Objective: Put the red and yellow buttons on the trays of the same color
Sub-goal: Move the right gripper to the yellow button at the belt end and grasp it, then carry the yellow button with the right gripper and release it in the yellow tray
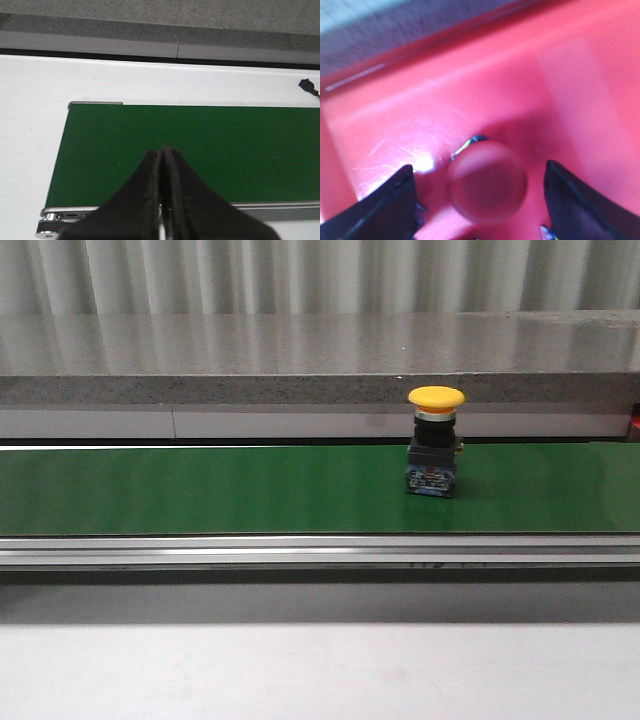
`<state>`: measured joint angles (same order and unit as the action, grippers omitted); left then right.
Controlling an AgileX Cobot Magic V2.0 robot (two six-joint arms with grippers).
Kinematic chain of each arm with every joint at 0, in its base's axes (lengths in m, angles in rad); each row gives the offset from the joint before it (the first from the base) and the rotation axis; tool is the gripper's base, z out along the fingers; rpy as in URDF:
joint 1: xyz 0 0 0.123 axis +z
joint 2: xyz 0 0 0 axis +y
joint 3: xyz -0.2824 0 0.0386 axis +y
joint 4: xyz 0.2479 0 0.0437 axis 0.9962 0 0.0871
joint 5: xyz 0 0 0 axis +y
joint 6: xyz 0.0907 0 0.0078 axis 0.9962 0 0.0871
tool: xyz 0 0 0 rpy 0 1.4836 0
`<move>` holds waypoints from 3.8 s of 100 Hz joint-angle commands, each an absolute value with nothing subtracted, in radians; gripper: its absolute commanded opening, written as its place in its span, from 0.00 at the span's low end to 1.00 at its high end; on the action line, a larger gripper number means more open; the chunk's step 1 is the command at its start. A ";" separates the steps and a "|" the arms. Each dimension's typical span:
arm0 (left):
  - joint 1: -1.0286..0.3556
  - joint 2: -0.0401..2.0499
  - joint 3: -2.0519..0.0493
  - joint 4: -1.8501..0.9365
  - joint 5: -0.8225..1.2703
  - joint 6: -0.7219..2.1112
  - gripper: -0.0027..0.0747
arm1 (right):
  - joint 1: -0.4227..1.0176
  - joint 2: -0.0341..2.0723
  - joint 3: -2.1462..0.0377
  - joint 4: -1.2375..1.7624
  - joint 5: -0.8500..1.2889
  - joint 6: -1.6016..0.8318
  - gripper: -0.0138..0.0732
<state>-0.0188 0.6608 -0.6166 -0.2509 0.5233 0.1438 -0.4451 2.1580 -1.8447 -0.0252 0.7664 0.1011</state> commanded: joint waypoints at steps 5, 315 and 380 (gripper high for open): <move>-0.029 0.658 -0.643 -0.262 0.457 0.145 0.01 | -0.451 2.008 -1.878 -0.027 0.732 0.097 0.78; -0.029 0.658 -0.643 -0.266 0.457 0.145 0.01 | -0.492 1.168 -0.947 -0.341 0.849 0.421 0.27; -0.029 0.658 -0.643 -0.266 0.457 0.145 0.01 | -0.594 1.388 -0.905 -0.352 0.680 0.495 0.27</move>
<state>-0.0188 0.6608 -0.6166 -0.2509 0.5233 0.1438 -0.5881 1.3713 -0.8820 -0.3382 0.7457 0.4829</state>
